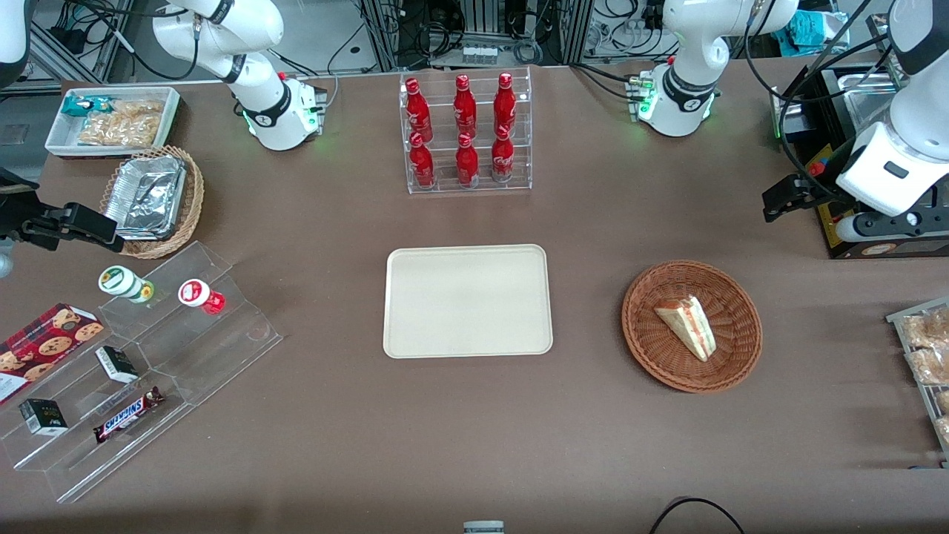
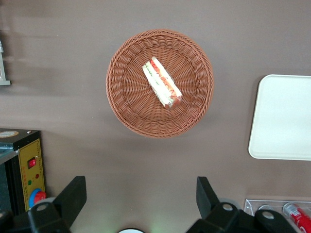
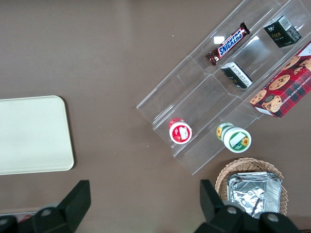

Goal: Place sandwich from basket to tray
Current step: 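Move the left gripper down over the sandwich in the wicker basket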

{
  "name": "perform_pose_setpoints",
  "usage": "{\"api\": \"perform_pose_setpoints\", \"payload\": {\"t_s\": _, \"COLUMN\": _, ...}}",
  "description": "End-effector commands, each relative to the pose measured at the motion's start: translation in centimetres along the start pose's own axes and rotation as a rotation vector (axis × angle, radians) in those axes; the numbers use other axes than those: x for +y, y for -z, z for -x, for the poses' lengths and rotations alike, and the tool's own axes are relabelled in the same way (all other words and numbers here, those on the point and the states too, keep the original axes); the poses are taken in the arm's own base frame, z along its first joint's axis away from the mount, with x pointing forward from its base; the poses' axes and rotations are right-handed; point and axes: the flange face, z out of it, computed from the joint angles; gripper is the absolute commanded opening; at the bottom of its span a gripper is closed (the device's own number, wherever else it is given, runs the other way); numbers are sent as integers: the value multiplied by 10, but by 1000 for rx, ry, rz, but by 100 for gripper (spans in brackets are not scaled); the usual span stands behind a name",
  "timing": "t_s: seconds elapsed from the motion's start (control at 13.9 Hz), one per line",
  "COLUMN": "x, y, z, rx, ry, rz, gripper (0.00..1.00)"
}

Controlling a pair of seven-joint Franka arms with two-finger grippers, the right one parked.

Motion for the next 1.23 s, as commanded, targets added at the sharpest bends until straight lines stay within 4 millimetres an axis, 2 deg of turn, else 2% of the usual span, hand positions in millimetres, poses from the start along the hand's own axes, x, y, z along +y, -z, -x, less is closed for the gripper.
{"api": "perform_pose_setpoints", "payload": {"t_s": 0.0, "x": 3, "y": -6, "z": -9, "rx": -16, "ry": -34, "rz": -2, "gripper": 100}}
{"api": "perform_pose_setpoints", "payload": {"t_s": 0.14, "x": 5, "y": -19, "z": -11, "rx": -35, "ry": -34, "rz": 0, "gripper": 100}}
{"api": "perform_pose_setpoints", "payload": {"t_s": 0.22, "x": 5, "y": -32, "z": -15, "rx": -61, "ry": -34, "rz": -3, "gripper": 100}}
{"api": "perform_pose_setpoints", "payload": {"t_s": 0.43, "x": 3, "y": -99, "z": -35, "rx": -112, "ry": -25, "rz": -5, "gripper": 100}}
{"api": "perform_pose_setpoints", "payload": {"t_s": 0.58, "x": 1, "y": -146, "z": -36, "rx": -93, "ry": -21, "rz": -2, "gripper": 100}}
{"api": "perform_pose_setpoints", "payload": {"t_s": 0.79, "x": 1, "y": -202, "z": -34, "rx": -38, "ry": 15, "rz": 6, "gripper": 100}}
{"api": "perform_pose_setpoints", "payload": {"t_s": 0.94, "x": 0, "y": -238, "z": -26, "rx": 20, "ry": 79, "rz": 15, "gripper": 100}}
{"api": "perform_pose_setpoints", "payload": {"t_s": 1.15, "x": 7, "y": -267, "z": -21, "rx": 92, "ry": 339, "rz": 42, "gripper": 100}}
